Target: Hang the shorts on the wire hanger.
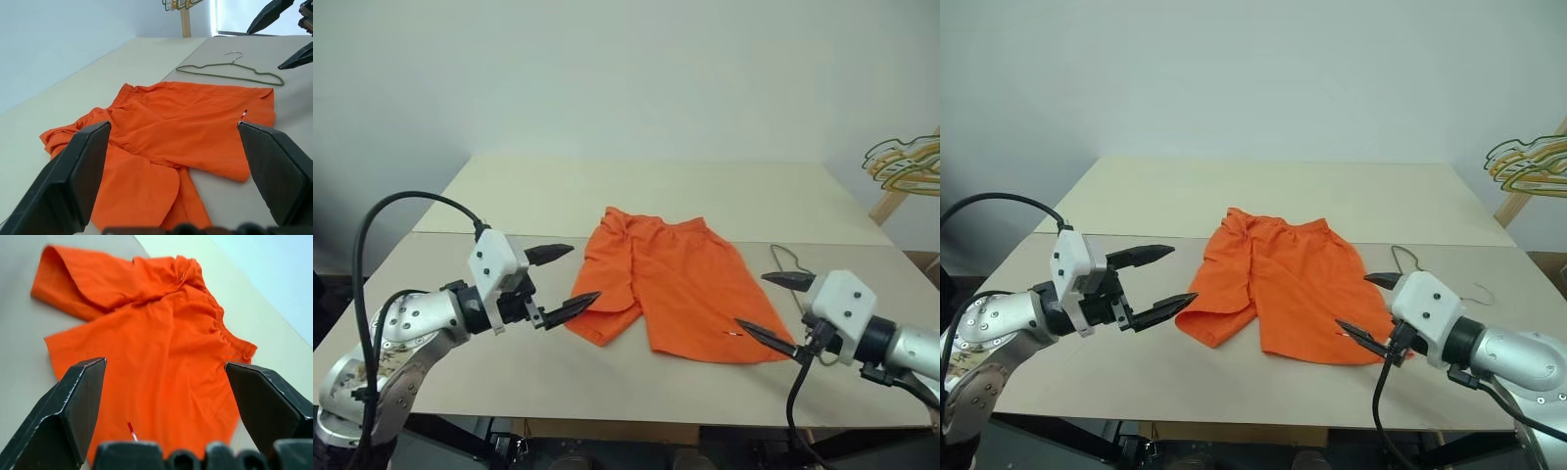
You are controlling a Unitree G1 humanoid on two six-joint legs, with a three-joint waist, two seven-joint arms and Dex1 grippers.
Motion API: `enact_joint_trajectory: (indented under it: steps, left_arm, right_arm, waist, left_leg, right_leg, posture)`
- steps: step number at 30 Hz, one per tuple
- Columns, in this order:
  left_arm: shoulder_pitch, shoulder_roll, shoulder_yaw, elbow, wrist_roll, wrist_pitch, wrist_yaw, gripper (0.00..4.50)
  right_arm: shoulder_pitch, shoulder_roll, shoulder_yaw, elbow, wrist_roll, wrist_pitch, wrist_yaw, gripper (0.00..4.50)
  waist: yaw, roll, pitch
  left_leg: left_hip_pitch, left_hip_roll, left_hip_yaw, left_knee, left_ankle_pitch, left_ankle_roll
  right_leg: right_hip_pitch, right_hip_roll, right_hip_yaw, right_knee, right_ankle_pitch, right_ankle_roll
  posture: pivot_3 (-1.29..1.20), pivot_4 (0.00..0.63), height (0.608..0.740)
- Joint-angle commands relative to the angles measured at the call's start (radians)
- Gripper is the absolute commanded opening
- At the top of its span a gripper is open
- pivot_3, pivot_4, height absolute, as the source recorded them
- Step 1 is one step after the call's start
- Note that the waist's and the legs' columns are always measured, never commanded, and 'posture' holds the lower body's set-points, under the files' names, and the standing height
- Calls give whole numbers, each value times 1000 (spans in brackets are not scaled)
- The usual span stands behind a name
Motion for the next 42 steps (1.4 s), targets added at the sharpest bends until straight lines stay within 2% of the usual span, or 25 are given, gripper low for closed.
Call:
enact_joint_trajectory:
  steps: [1,6,13,21,25,29,38,42]
  left_arm:
    - [-16,-5,7,-4,-6,-22,0,4500]
    - [2,-10,38,-2,-22,-7,14,4500]
    - [-9,18,48,6,-18,7,10,4500]
    - [-40,20,4,25,8,-16,2,4500]
    - [-54,7,-14,29,23,-38,-1,4500]
    - [-46,-15,-32,44,50,-60,9,4500]
    - [-56,-41,-73,50,66,-76,-10,4500]
    - [-59,-48,-79,52,74,-77,-8,4500]
  right_arm:
    - [-9,-17,-9,0,-10,-33,21,4481]
    - [-13,20,15,-36,21,6,-13,4481]
    - [20,13,-12,-6,21,-32,31,4481]
    - [113,-153,74,195,-237,-354,192,4481]
    - [42,-196,191,380,-391,-531,164,4481]
    - [-58,-194,247,469,-440,-585,148,4481]
    - [-176,-221,406,603,-559,-685,193,4481]
    - [-267,-194,497,722,-695,-762,122,4481]
  waist:
    - [0,0,0]
    - [2,-1,0]
    - [10,-2,1]
    - [24,-3,2]
    - [22,-7,5]
    - [15,-6,7]
    - [7,-5,7]
    - [-1,-5,7]
  left_leg:
    - [0,0,0,0,0,0]
    - [0,0,0,0,0,0]
    - [0,0,0,0,0,0]
    - [1,-1,0,0,0,0]
    - [6,0,0,0,0,1]
    - [14,0,0,-1,-1,1]
    - [13,1,0,-2,0,0]
    - [14,1,0,-2,0,0]
  right_leg:
    - [0,0,0,0,0,0]
    - [0,0,0,0,0,0]
    - [1,0,0,0,0,0]
    - [3,-1,-1,-1,0,0]
    - [9,-1,-1,-3,0,1]
    - [15,-1,-1,-4,0,0]
    - [15,-3,-1,-4,0,1]
    - [15,-4,-2,-3,0,1]
  posture:
    - [-40,0,740]
    - [11,0,740]
    - [19,0,740]
    - [36,0,740]
    - [13,0,740]
    - [-10,0,740]
    - [-18,0,740]
    - [-16,0,740]
